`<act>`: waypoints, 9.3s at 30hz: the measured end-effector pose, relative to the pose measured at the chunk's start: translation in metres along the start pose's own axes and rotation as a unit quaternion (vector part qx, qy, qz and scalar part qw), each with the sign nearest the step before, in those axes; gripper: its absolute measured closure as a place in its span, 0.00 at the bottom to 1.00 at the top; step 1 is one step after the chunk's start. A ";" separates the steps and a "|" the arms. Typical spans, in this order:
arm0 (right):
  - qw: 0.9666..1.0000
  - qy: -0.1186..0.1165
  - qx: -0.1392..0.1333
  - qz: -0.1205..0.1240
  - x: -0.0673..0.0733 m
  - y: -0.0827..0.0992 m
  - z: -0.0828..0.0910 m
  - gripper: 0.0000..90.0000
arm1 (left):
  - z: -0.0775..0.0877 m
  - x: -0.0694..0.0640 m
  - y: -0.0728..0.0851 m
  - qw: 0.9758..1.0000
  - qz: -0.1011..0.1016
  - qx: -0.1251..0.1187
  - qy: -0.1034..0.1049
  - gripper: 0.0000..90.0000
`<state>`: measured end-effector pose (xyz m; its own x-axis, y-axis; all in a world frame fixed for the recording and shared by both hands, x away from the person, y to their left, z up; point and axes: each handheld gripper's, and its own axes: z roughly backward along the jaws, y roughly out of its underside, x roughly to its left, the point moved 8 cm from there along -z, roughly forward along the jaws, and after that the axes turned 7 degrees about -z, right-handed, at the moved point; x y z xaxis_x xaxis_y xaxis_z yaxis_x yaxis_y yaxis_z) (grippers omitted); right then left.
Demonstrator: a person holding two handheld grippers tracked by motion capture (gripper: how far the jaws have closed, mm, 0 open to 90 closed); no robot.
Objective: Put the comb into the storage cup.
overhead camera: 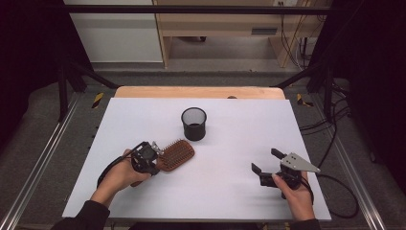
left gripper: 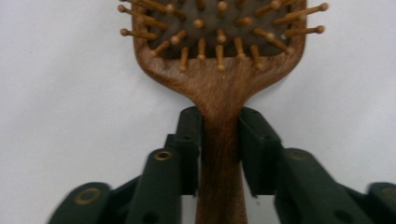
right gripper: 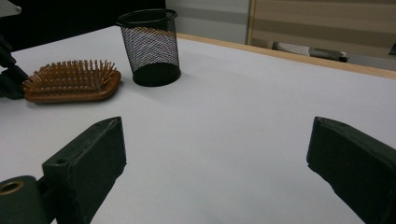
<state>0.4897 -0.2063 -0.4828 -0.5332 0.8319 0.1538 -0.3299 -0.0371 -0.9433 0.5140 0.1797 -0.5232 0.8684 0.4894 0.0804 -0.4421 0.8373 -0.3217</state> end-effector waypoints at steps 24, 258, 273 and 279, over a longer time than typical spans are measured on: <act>1.000 -0.021 0.001 -0.015 0.010 -0.002 -0.001 0.05 | 0.023 -0.017 0.000 0.983 0.028 -0.168 -0.063 0.81; 0.976 -0.091 -0.069 -0.188 0.104 -0.253 -0.150 0.58 | 0.081 0.012 0.038 0.847 0.191 -0.451 -0.204 0.04; 0.977 -0.080 -0.082 -0.181 0.093 -0.266 -0.143 0.58 | 0.082 0.013 0.039 0.846 0.194 -0.453 -0.202 0.04; 0.977 -0.075 -0.085 -0.180 0.088 -0.270 -0.140 0.58 | 0.082 0.014 0.040 0.846 0.195 -0.453 -0.202 0.03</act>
<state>0.6407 -0.0458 -0.2562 -0.5189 0.6834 0.5135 -0.3900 0.3453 -0.8536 0.4902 0.2399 -0.4576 0.4675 0.8820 0.0596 -0.1631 0.1523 -0.9748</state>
